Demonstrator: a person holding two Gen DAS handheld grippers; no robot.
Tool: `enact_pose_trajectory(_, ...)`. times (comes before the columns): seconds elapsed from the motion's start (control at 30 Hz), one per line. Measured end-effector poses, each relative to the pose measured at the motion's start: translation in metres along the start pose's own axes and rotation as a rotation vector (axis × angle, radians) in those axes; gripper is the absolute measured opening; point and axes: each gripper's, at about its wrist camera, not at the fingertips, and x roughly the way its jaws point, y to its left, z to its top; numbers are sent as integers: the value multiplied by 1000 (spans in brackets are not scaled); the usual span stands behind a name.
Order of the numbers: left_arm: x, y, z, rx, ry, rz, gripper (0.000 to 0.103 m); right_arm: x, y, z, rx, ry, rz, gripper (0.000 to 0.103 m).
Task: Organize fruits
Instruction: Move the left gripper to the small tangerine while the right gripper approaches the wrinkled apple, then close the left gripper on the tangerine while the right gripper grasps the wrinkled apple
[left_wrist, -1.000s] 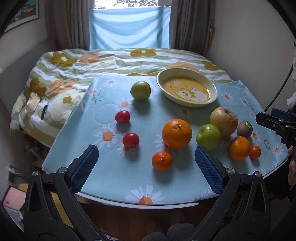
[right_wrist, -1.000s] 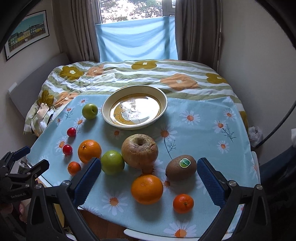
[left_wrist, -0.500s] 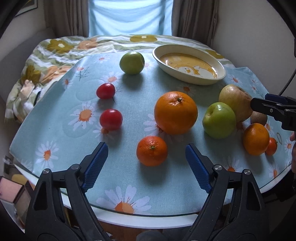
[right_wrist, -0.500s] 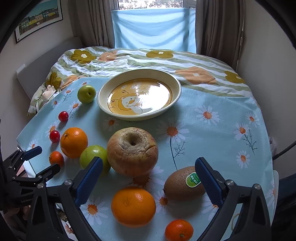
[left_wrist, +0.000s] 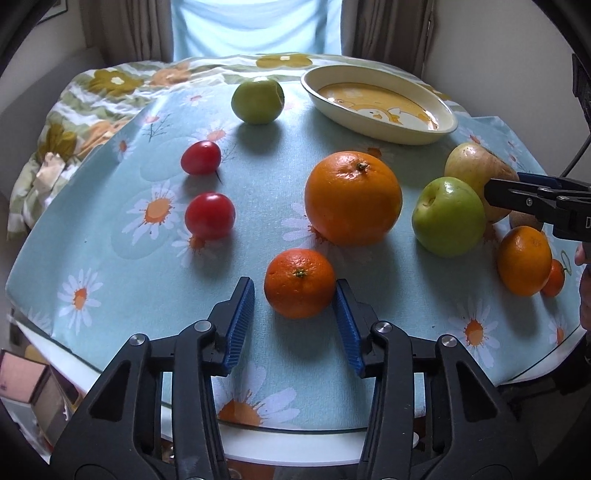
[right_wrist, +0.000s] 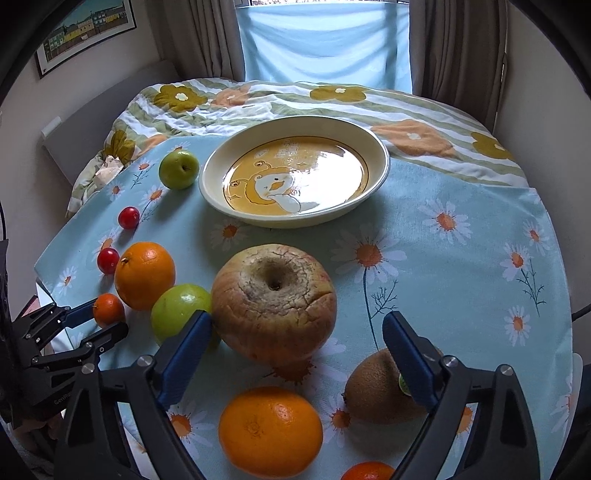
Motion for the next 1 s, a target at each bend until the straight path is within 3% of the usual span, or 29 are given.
enact_pose_trajectory(0.33,0,-3,1,9,1,1,42,13,-7,1,69,22,74,91)
enact_pose_trajectory(0.57,-1,-3,0,5,1,3,41,16,-11,1,123,32,181,71)
enact_pose_trajectory(1.0,-11,-4,4,-2,-4,13,41,3,-11,4,96,0,190,69)
